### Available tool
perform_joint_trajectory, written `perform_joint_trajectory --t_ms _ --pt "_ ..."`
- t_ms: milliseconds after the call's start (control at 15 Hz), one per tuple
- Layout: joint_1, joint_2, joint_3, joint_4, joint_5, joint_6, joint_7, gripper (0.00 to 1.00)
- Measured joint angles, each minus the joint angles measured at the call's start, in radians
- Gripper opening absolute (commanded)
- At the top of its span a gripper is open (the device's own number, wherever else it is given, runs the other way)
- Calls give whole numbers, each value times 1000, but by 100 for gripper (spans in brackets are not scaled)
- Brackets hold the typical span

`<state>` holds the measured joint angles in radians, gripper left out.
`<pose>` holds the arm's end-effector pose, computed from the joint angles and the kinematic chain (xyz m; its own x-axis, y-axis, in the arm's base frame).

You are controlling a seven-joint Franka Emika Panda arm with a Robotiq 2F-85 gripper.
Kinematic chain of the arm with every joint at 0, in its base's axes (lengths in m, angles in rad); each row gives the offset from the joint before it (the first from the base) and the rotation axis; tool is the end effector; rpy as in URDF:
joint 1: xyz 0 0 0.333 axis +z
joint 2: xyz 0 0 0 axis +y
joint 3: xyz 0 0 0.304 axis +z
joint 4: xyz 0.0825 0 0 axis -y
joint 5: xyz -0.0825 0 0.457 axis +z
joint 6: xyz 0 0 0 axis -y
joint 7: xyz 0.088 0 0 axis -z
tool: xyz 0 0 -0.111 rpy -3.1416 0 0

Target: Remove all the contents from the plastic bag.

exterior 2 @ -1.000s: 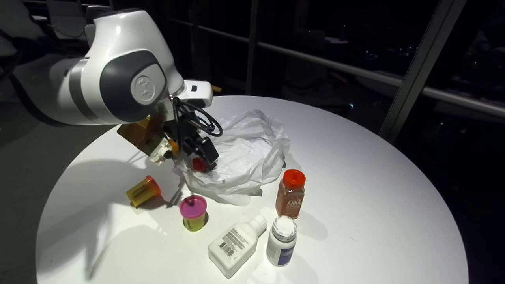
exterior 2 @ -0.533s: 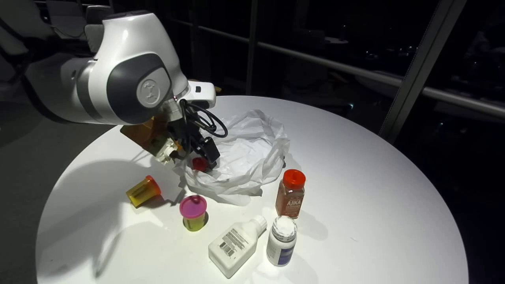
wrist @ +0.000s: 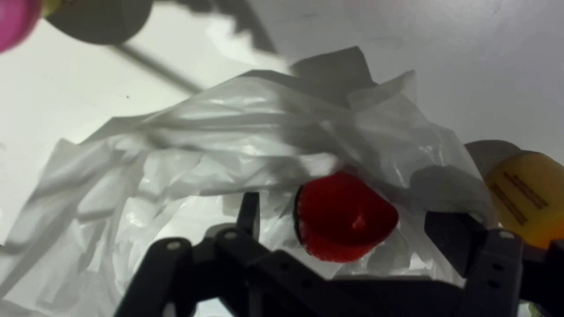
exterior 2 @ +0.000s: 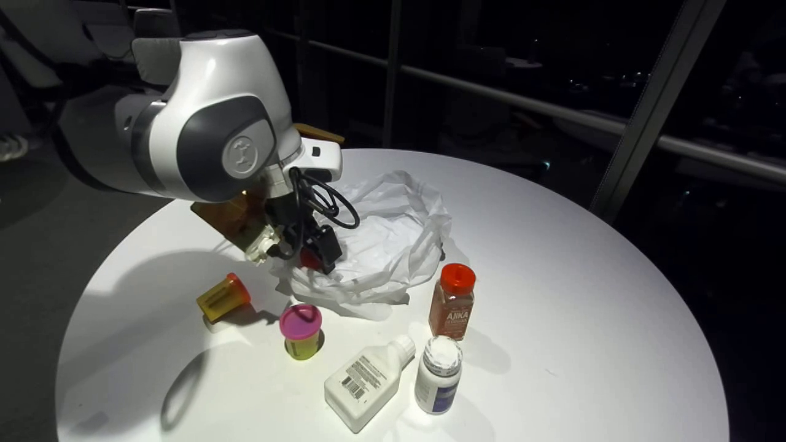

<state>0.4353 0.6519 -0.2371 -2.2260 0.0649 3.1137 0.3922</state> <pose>0.5594 0.0893 0.0291 0.9422 -0.1818 0.2814 -0.1947 -0.9807 0.0185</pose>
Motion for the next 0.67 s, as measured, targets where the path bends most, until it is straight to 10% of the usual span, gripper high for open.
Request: perform_joint_trajectory --t_ms 400,667 --pt "-5 0 -5 0 19 -19 2 31" --pt "17 -7 -25 -3 19 -25 13 28"
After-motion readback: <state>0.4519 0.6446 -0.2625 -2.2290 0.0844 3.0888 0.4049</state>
